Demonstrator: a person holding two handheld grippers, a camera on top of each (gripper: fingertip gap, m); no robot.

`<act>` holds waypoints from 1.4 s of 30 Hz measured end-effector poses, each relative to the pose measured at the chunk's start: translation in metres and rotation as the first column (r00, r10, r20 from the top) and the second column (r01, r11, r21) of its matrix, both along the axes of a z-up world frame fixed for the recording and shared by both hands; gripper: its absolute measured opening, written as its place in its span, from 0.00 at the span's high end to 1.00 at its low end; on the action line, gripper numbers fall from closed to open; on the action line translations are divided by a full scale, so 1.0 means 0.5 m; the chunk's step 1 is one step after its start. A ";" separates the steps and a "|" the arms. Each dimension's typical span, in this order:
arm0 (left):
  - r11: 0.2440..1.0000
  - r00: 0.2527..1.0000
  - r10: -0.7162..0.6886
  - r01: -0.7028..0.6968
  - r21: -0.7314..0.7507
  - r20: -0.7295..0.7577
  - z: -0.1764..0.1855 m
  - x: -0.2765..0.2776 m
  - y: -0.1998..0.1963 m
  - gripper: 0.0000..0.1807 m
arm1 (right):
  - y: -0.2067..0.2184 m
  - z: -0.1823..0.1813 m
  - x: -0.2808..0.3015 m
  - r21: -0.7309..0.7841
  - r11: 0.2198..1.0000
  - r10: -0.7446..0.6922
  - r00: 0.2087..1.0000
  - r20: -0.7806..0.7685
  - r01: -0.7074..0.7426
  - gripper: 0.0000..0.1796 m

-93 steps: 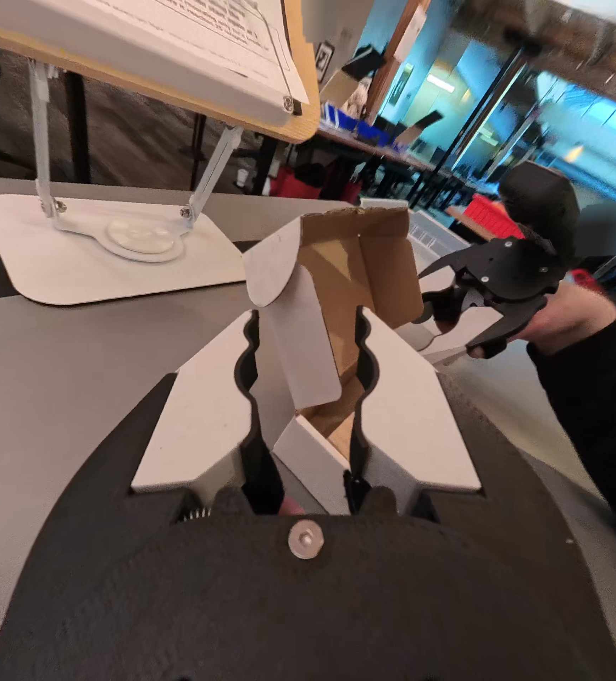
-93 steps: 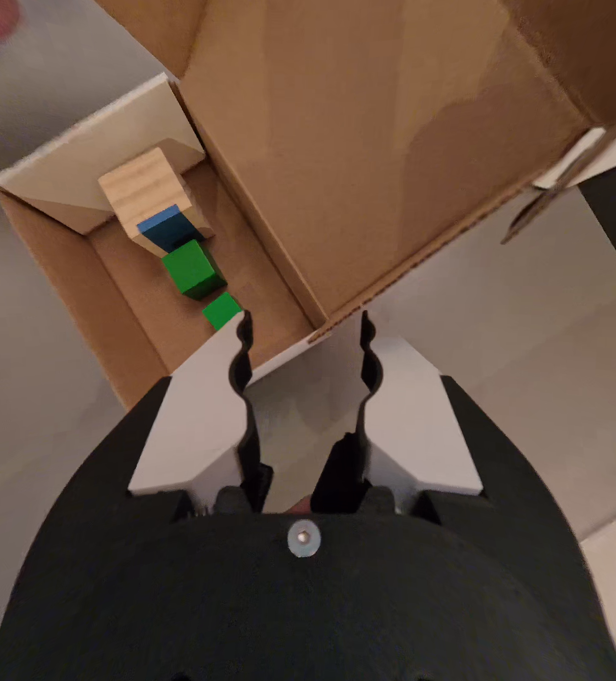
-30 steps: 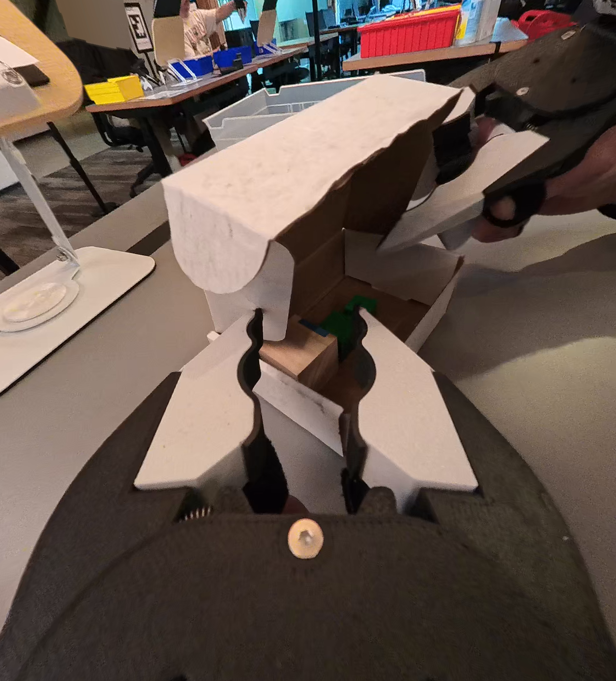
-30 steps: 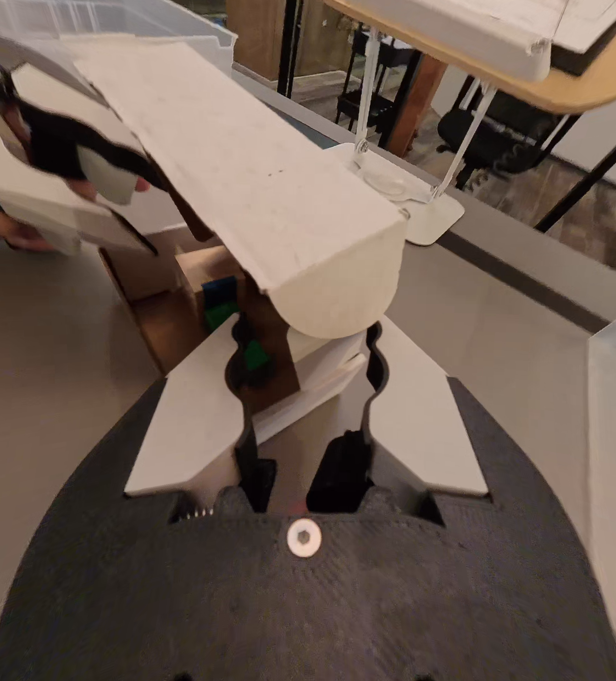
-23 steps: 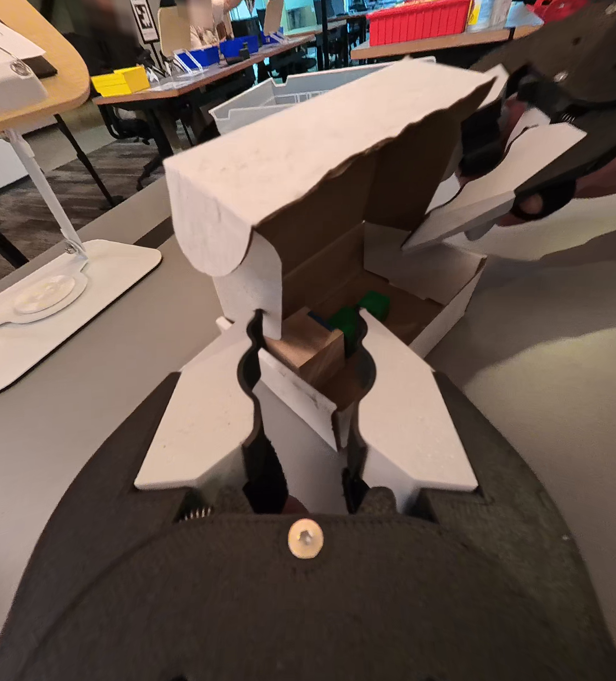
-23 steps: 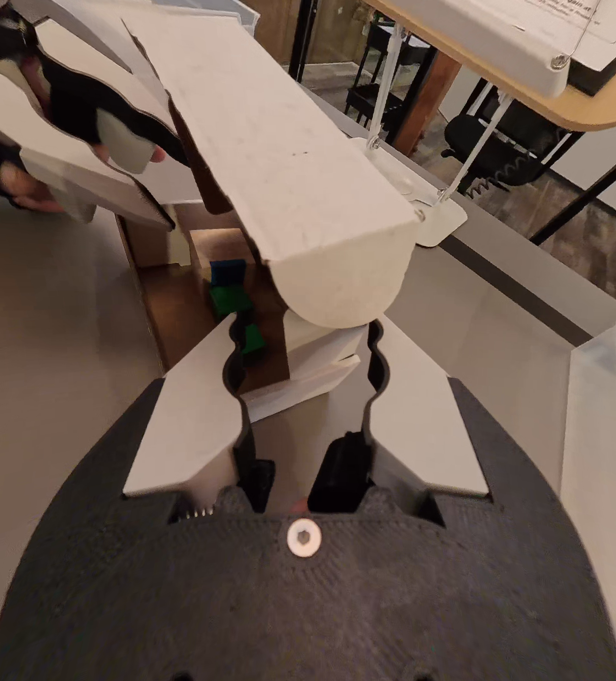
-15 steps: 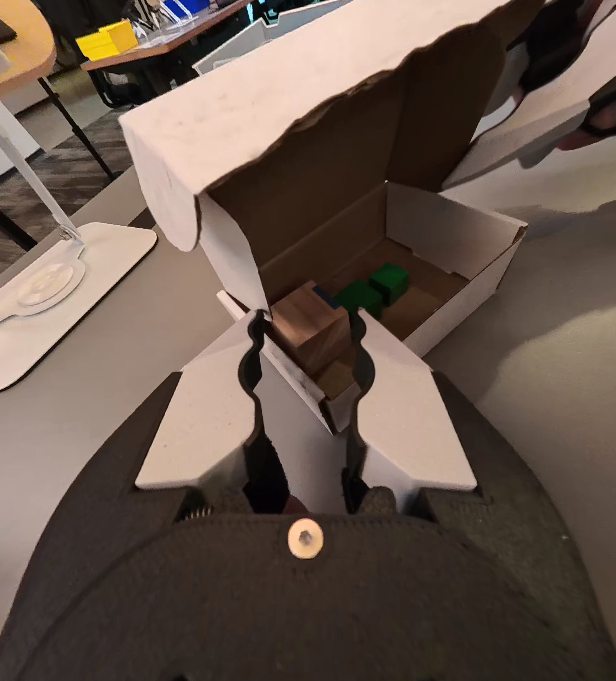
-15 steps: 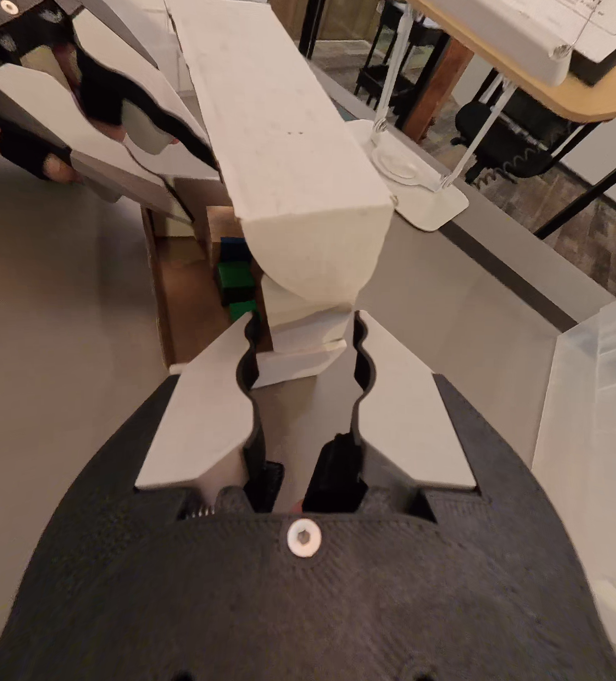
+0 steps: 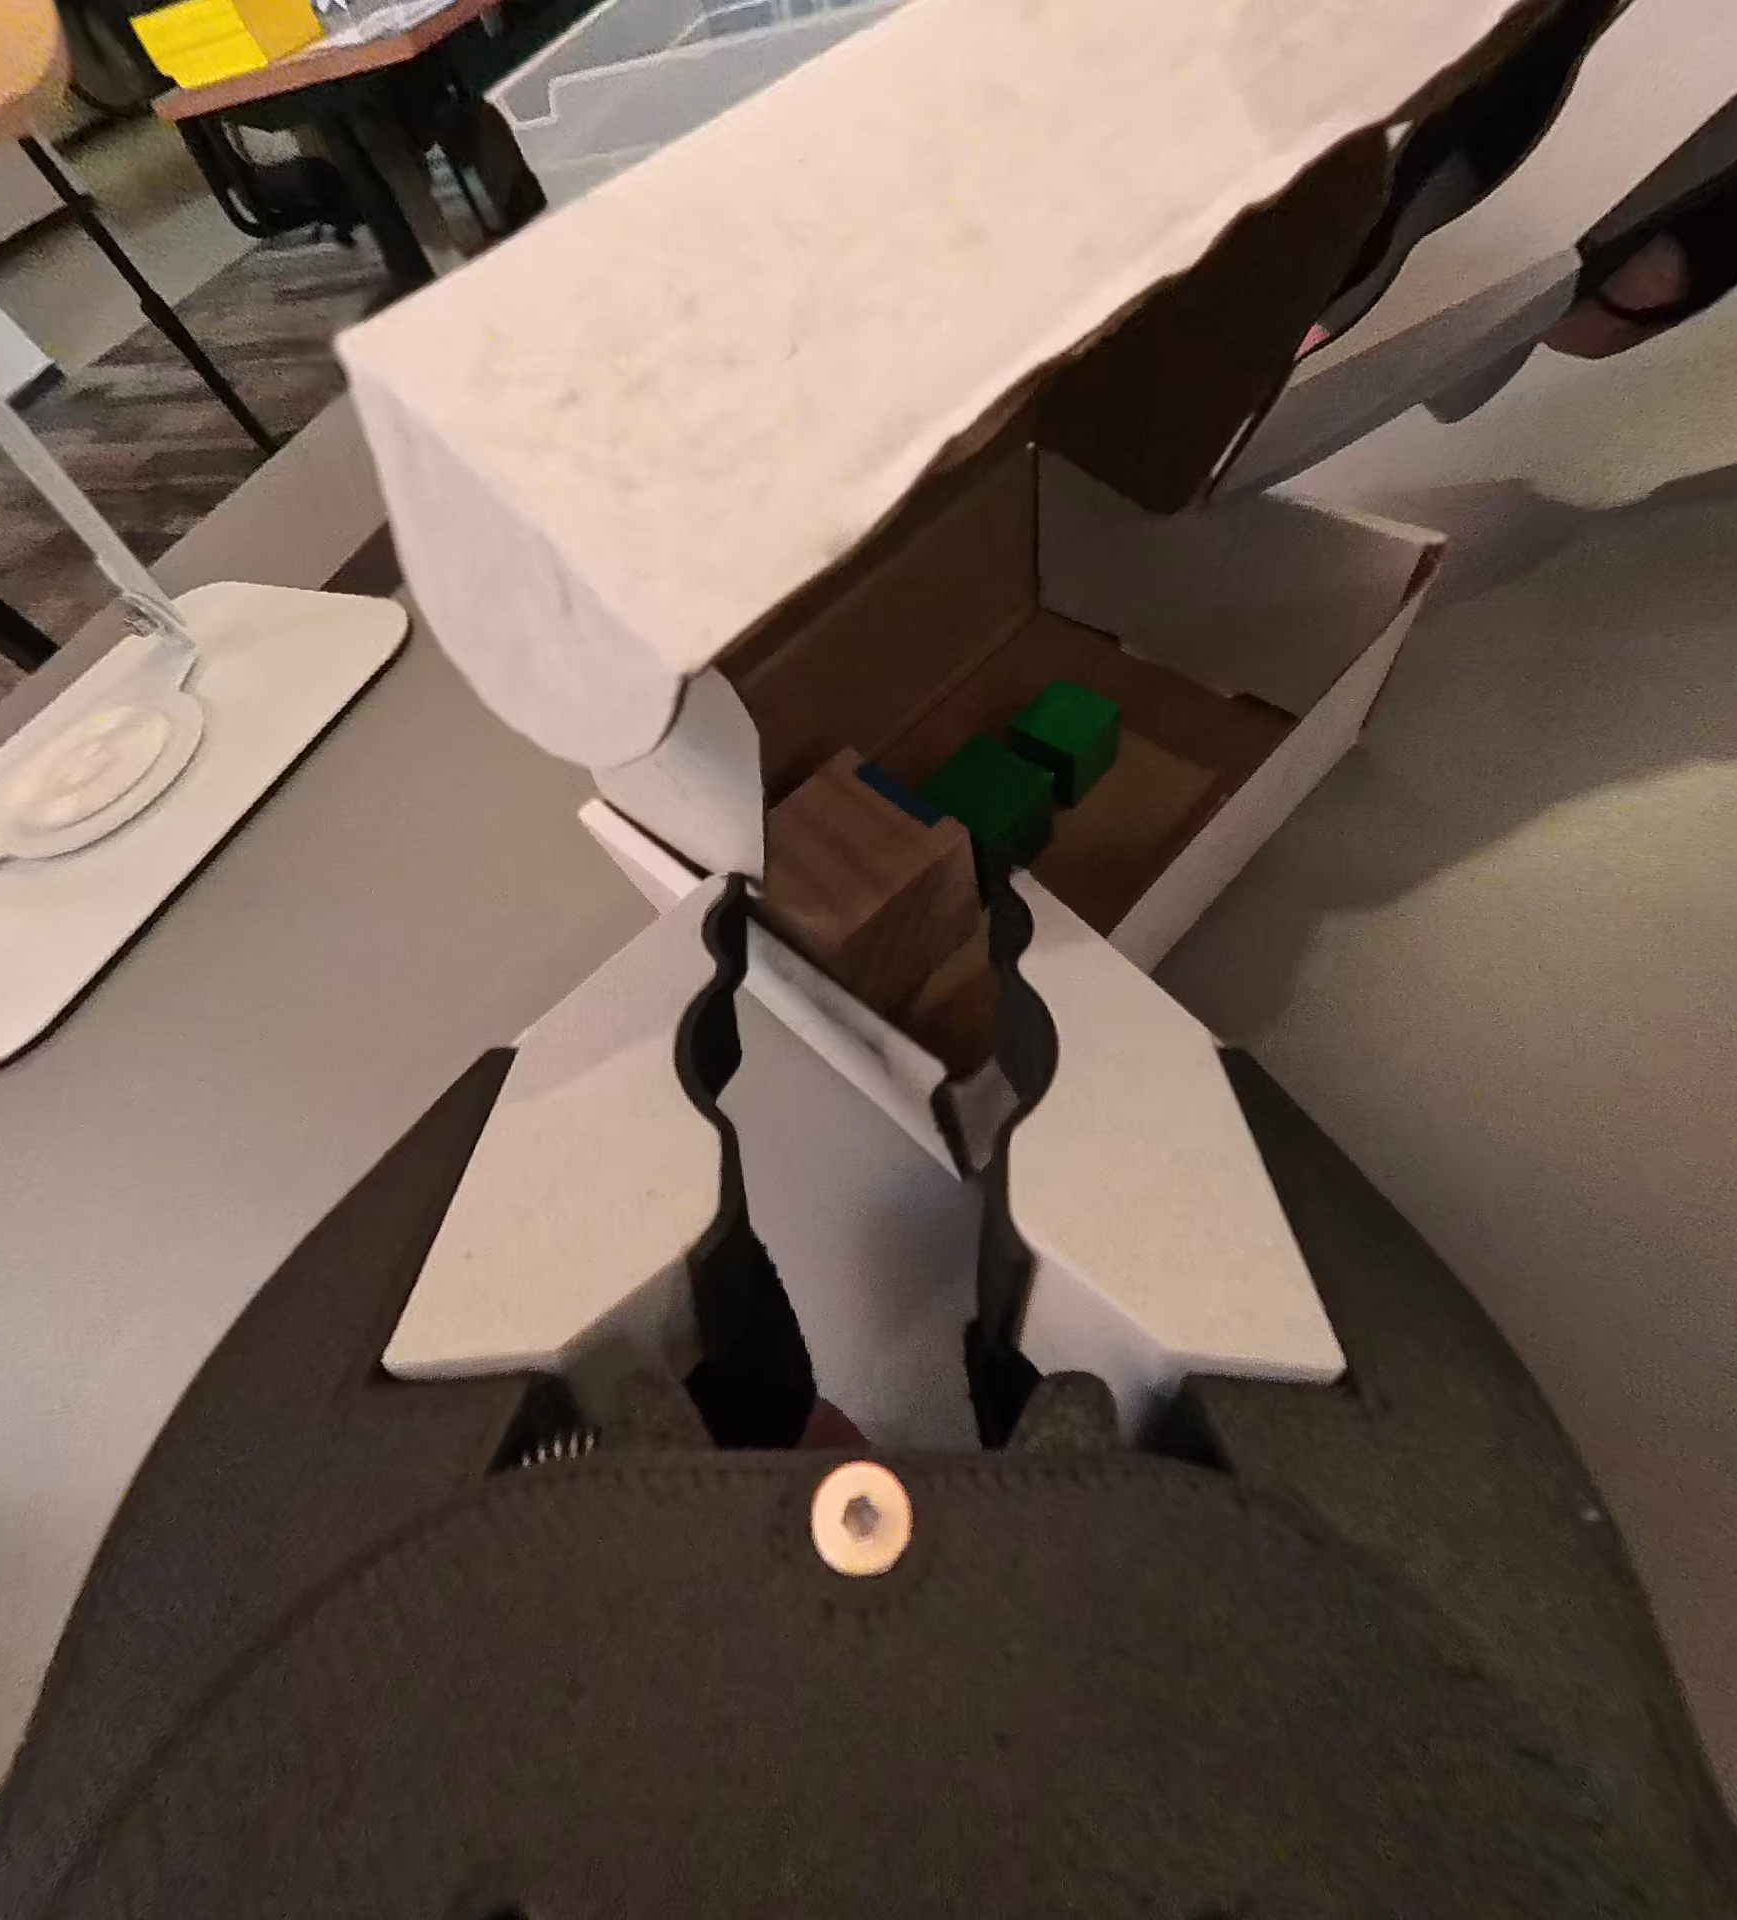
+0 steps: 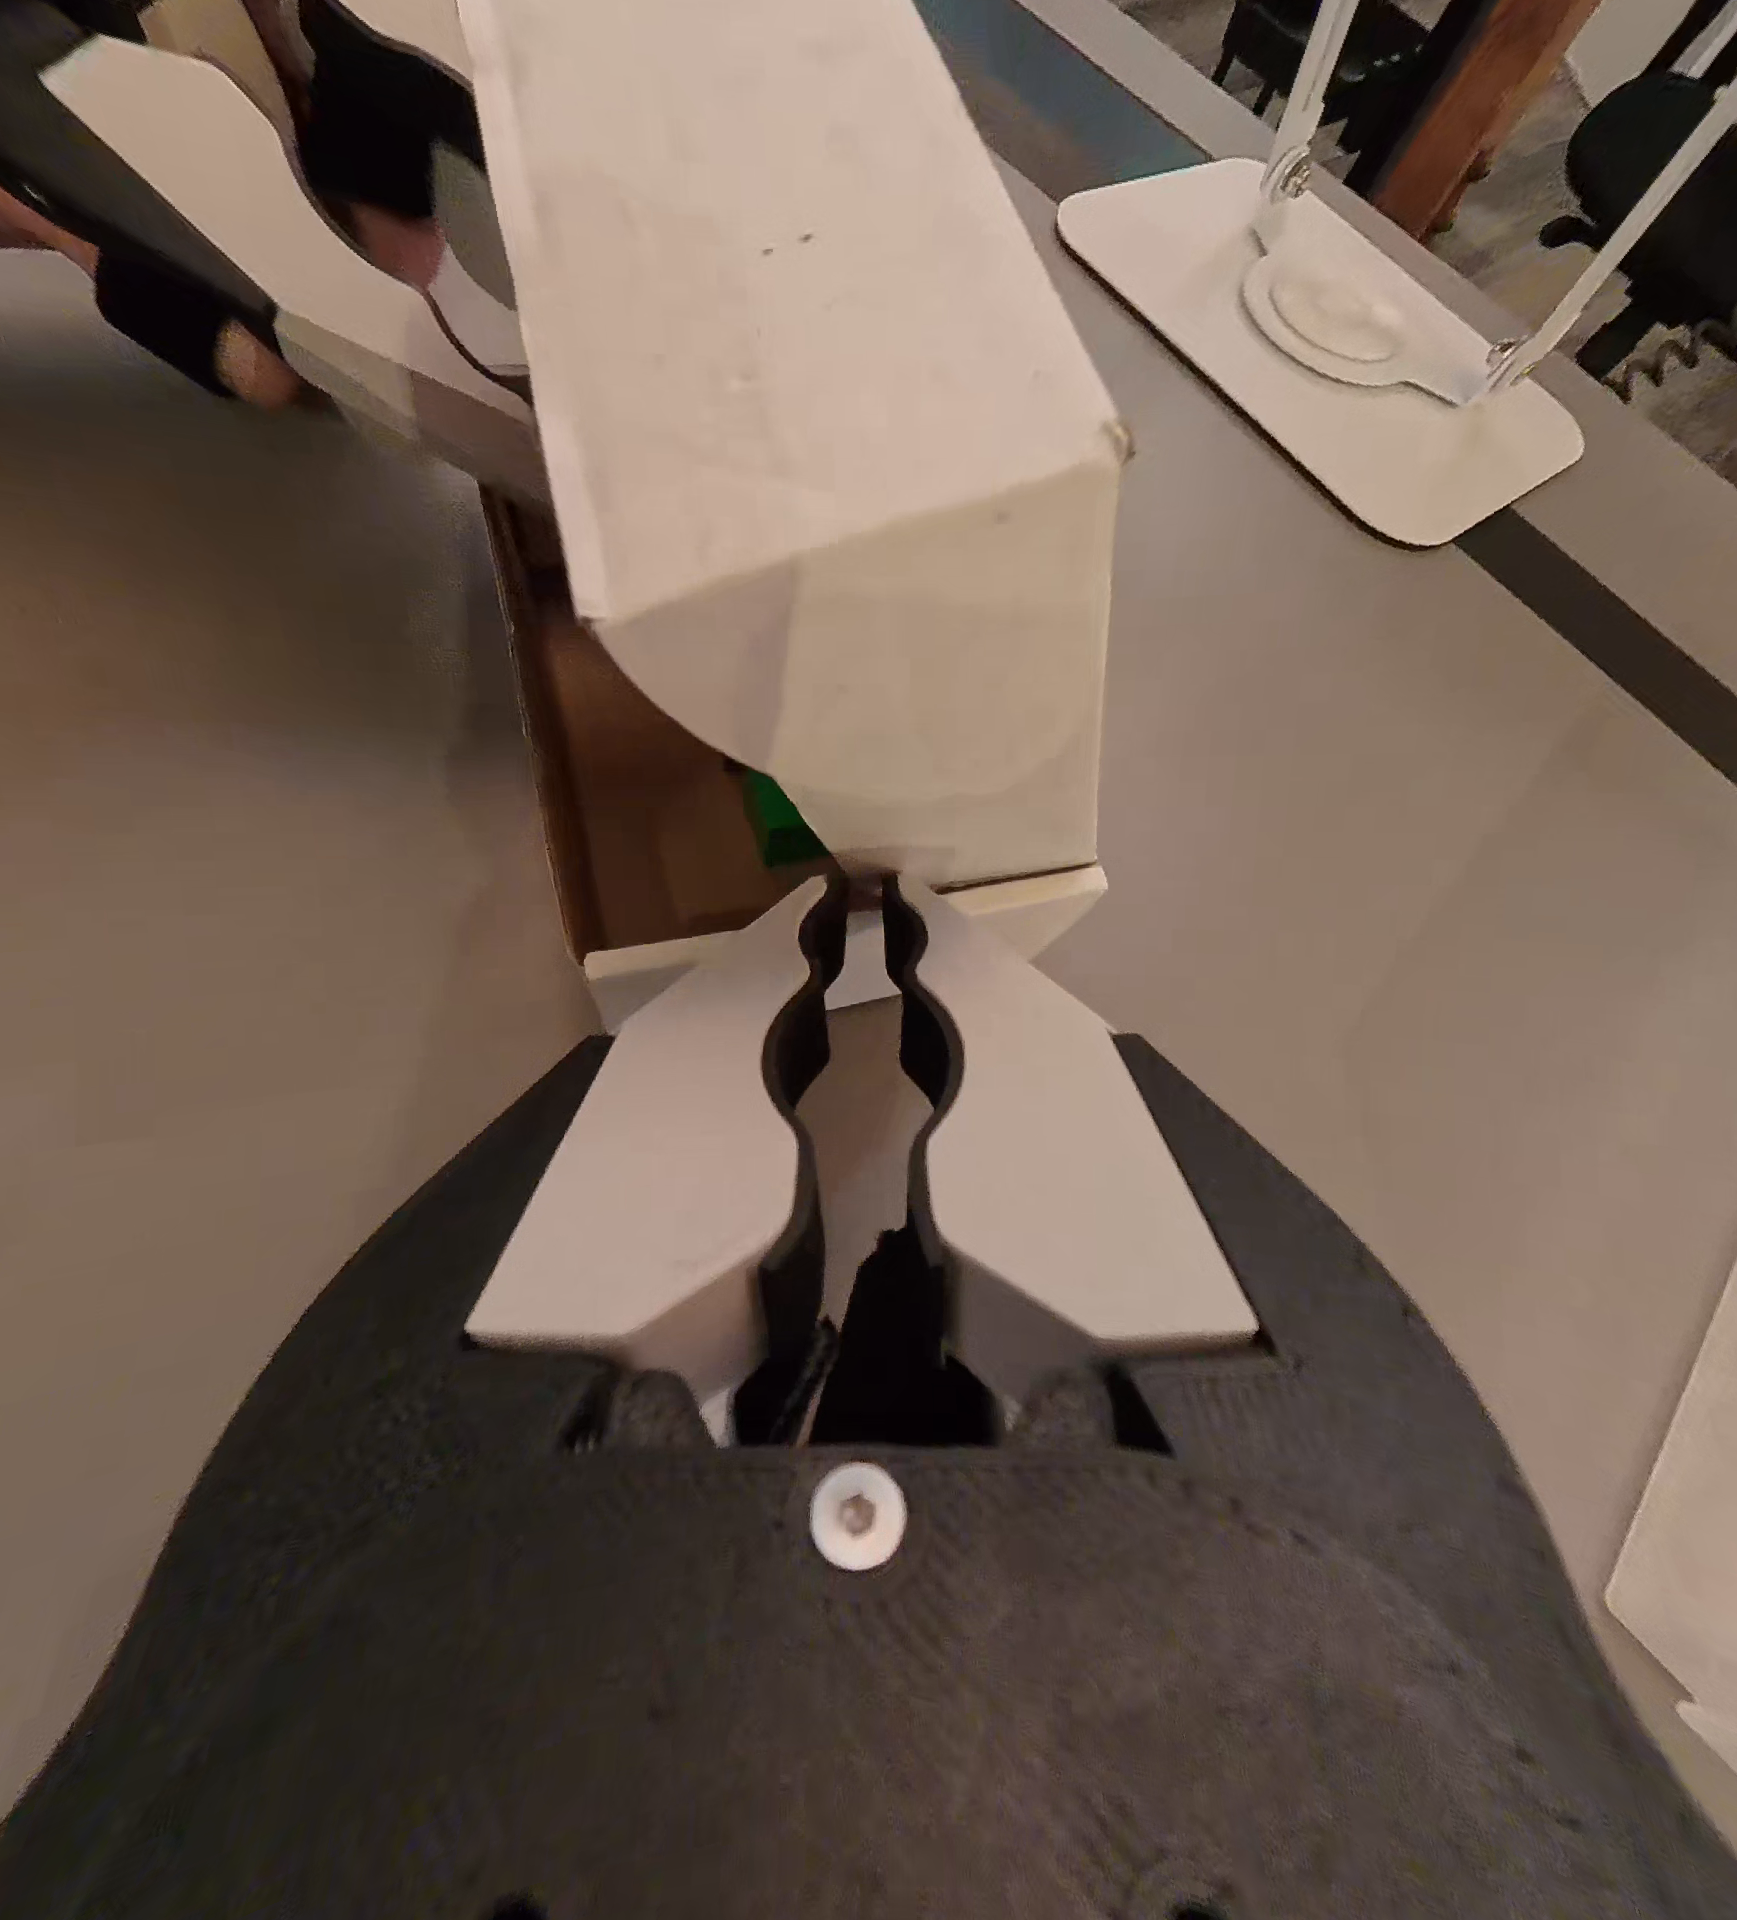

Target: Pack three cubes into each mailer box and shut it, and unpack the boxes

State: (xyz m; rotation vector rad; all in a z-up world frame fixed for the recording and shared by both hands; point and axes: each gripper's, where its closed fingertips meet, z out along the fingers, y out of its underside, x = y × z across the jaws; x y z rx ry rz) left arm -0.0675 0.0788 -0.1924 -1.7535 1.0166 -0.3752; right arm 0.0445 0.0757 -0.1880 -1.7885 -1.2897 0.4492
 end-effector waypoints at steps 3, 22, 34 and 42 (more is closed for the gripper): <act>1.000 1.000 0.022 -0.022 -0.005 0.022 0.015 -0.020 -0.018 0.69 | -0.010 0.005 0.010 -0.004 0.999 0.038 0.999 0.017 -0.038 0.96; 0.969 0.874 -0.051 0.160 0.187 -0.482 0.135 0.019 0.014 0.67 | -0.024 0.119 -0.044 0.278 0.938 0.149 0.965 0.214 -0.206 0.68; 0.975 0.811 -0.106 0.200 0.102 -0.575 -0.033 0.040 -0.106 0.72 | -0.113 -0.047 -0.024 0.216 0.920 0.231 0.898 0.374 -0.327 0.61; 0.968 0.885 -0.223 0.251 0.014 -0.409 0.015 0.048 -0.161 0.67 | -0.139 -0.002 -0.001 0.124 0.921 0.337 0.915 0.221 -0.369 0.58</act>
